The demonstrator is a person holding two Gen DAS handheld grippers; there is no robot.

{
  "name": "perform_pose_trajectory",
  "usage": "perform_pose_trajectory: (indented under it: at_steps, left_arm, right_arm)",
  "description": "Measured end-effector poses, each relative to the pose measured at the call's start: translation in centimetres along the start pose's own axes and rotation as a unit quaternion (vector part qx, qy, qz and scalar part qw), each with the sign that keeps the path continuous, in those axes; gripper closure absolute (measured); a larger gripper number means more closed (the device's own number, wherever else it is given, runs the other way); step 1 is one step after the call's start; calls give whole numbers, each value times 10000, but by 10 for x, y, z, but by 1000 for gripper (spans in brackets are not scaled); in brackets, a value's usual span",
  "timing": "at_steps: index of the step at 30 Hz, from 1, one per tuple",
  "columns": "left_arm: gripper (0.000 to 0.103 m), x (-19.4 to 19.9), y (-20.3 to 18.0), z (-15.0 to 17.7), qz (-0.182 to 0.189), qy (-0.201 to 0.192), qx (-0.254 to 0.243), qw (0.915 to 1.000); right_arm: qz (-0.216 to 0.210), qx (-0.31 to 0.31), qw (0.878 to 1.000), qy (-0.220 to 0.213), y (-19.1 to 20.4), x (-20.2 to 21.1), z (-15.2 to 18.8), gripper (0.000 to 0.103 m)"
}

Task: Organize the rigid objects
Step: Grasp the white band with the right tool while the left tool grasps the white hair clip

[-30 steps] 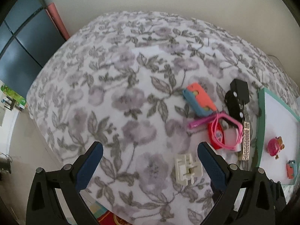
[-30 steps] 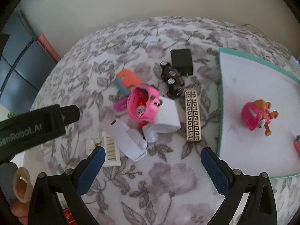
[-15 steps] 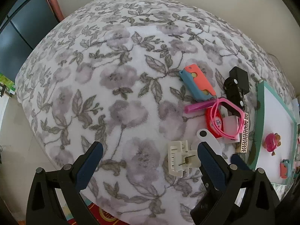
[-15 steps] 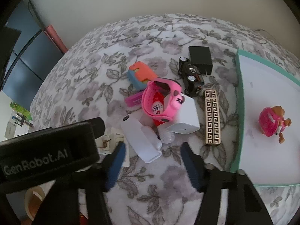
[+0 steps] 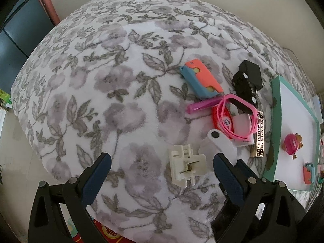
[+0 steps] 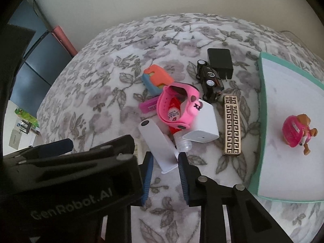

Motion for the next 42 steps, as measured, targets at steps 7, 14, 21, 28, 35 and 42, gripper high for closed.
perform_pose_trajectory:
  at_steps: [7,14,21,28,35,42]
  left_arm:
    - [2,0,-5,2,3,-46,-114,9999]
    - [10,2,-10,2,-13,-103,-235,9997]
    - [32,-1,-9,3,77,-35,-168,9998]
    - [47,-12,-3,6,188,155,-24,9997]
    - [54,-19,4,4,237,177,80,9995]
    - [66,-27,9,5,264,275,104,9992]
  right_arm:
    - [82,-171,9998,23,-15,5,2,81]
    - [92,-261,9996,79,-20,1,3,81]
    - [199,-56,9998,80,-13,-4,3,80]
    - [358,-48,9993,41,-17,-9,1,81]
    - [516,58,9986,-21,-15,-13,-1,81]
    - [472,-182,9987,-24,-23,-14,-2,81]
Point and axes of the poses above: each gripper's, at about its wrist camera, not at the fingertips, and x roughly against the way its jaws point, y to its left, z to its underside, the point moved 8 cm from there along -x, roughly the way its jaws point
